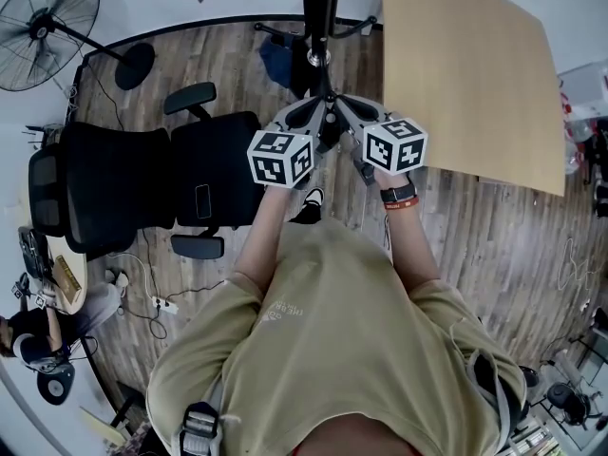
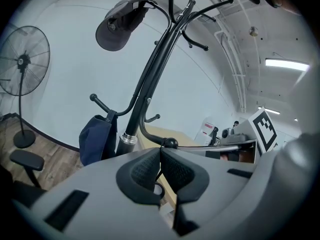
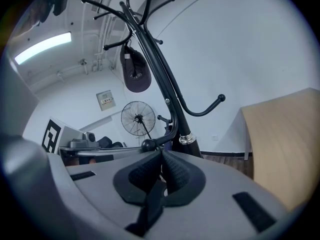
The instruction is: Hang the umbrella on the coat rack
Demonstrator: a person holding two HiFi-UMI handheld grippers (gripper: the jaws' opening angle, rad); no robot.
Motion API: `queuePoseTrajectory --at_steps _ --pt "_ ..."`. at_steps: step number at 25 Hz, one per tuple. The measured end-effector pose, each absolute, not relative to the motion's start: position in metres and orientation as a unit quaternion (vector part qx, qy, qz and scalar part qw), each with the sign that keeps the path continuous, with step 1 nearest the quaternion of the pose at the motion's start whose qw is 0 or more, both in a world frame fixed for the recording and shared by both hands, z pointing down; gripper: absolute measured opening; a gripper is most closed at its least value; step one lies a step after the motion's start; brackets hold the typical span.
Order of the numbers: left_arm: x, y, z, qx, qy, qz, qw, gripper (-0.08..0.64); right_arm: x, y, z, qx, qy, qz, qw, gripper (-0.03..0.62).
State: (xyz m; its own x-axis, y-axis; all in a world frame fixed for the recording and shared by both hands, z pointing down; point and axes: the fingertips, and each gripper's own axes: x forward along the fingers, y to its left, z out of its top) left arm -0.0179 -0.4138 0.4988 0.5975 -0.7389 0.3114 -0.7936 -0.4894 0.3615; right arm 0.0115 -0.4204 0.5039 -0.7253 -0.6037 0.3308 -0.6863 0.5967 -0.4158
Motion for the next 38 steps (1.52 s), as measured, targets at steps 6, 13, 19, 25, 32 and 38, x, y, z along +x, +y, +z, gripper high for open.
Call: queuePoseTrajectory --at_steps 6,13,19,25,32,38 --pt "-0.014 -0.406 0.499 0.862 -0.442 0.050 0.245 0.025 0.009 -0.413 0.505 0.361 -0.890 0.267 0.082 0.018" --pt "-0.020 -0.396 0.504 0.856 -0.448 0.047 0.253 0.025 0.011 -0.412 0.509 0.387 -0.884 0.235 0.117 0.015" --pt "-0.022 -0.390 0.493 0.856 -0.456 0.040 0.240 0.025 0.017 -0.402 0.503 0.396 -0.881 0.235 0.107 0.015" --pt "-0.024 -0.379 0.481 0.856 -0.466 0.032 0.223 0.025 0.030 -0.390 0.485 0.425 -0.877 0.207 0.087 0.015" --pt "-0.024 -0.363 0.460 0.859 -0.485 0.023 0.166 0.025 0.036 -0.371 0.474 0.441 -0.876 0.185 0.063 0.015" --pt "-0.026 -0.338 0.447 0.857 -0.493 0.020 0.148 0.025 0.042 -0.348 0.467 0.448 -0.875 0.174 0.058 0.015"
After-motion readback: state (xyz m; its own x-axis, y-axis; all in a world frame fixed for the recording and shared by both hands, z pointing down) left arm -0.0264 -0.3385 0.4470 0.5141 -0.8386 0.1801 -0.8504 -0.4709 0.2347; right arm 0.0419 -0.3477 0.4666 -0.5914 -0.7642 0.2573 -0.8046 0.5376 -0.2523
